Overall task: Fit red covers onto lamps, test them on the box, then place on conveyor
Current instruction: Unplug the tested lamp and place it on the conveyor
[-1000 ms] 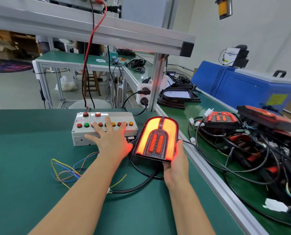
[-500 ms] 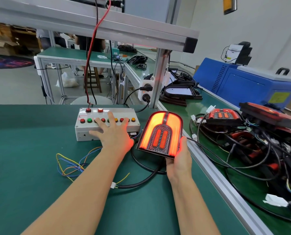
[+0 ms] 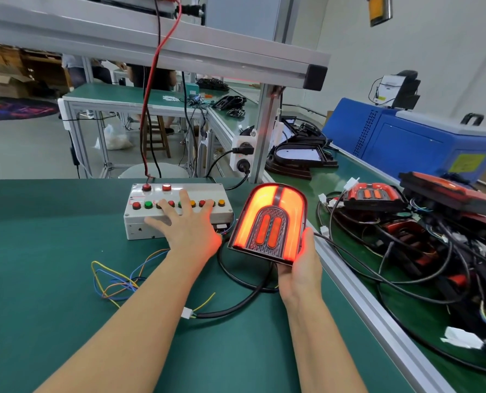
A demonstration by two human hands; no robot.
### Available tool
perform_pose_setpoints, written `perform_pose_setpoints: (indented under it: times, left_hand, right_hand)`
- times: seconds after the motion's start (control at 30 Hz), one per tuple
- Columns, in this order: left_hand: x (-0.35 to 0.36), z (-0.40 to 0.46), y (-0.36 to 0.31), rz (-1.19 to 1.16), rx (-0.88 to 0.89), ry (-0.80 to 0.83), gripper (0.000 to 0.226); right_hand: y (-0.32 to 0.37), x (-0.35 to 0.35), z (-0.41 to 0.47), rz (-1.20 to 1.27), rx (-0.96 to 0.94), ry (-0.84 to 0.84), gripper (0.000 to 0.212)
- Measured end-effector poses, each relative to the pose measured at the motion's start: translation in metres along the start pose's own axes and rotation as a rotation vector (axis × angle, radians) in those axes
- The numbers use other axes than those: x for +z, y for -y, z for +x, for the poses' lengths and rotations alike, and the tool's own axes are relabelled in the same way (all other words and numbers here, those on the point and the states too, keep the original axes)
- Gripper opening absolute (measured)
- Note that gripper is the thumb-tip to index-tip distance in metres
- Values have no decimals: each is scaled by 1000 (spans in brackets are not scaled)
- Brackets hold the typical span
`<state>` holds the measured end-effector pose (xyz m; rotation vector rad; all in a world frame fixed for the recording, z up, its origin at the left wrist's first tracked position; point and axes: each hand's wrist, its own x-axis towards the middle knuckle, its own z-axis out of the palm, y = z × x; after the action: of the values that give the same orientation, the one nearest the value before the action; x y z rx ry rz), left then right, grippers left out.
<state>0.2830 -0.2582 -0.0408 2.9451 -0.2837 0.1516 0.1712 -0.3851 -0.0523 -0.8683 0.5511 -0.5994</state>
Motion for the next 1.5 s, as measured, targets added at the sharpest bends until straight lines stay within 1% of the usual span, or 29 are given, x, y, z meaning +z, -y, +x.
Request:
perform_pose_setpoints:
  times: [0.17, 0.3, 0.83, 1.1, 1.27, 1.5]
  left_hand:
    - [2, -2, 2, 76, 58, -63, 78]
    - [0, -1, 1, 90, 88, -94, 81]
    - [-7, 8, 0, 74, 105, -43, 66]
    - [-9, 8, 0, 98, 113, -38, 67]
    - [-10, 7, 0, 108, 112, -39, 65]
    - [-11, 7, -1, 119, 115, -38, 63]
  right_hand:
    - [0, 1, 2, -32, -22, 23, 35]
    - [1, 1, 3, -50, -15, 18, 35]
    - [0, 1, 1, -24, 9, -14, 36]
    - [2, 0, -2, -4, 1, -15, 37]
    - [4, -1, -2, -5, 14, -20, 34]
    - [6, -1, -4, -65, 24, -54, 36]
